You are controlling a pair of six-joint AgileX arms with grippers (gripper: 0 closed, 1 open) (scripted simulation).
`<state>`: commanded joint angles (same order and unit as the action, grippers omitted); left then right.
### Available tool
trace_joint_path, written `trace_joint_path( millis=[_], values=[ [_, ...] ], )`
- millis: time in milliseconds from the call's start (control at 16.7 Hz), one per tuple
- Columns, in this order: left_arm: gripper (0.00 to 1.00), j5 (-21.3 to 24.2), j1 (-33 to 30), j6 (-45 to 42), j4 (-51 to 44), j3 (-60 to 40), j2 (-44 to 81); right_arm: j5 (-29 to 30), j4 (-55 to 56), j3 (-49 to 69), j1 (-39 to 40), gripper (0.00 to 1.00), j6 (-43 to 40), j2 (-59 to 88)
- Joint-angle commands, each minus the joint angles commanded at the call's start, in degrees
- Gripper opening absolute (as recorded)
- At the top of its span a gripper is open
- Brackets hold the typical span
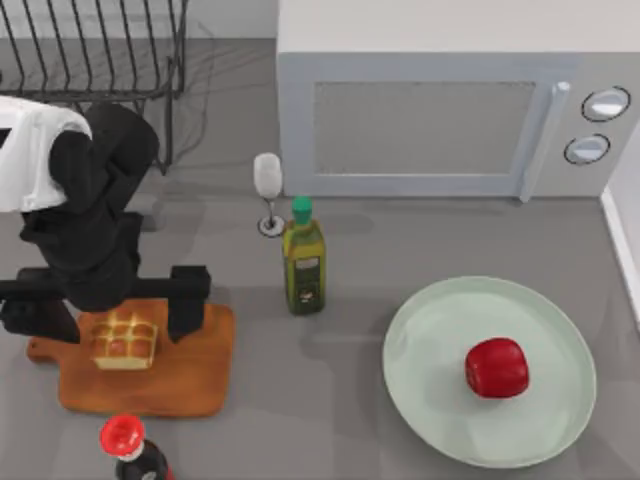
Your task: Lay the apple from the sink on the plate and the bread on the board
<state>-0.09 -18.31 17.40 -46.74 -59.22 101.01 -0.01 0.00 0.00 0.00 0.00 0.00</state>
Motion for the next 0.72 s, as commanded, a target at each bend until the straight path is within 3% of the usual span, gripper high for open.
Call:
trace_joint_path(
  millis=[300, 720],
  values=[
    [1.00, 0.0, 1.8, -1.4, 4.2, 5.2, -9.6, 0.0, 0.0, 0.0, 0.0, 1.00, 0.0, 0.0],
    [1.00, 0.0, 6.4, -5.8, 16.0, 20.4, -34.7, 0.0, 0.0, 0.0, 0.0, 1.00, 0.0, 0.0]
  ],
)
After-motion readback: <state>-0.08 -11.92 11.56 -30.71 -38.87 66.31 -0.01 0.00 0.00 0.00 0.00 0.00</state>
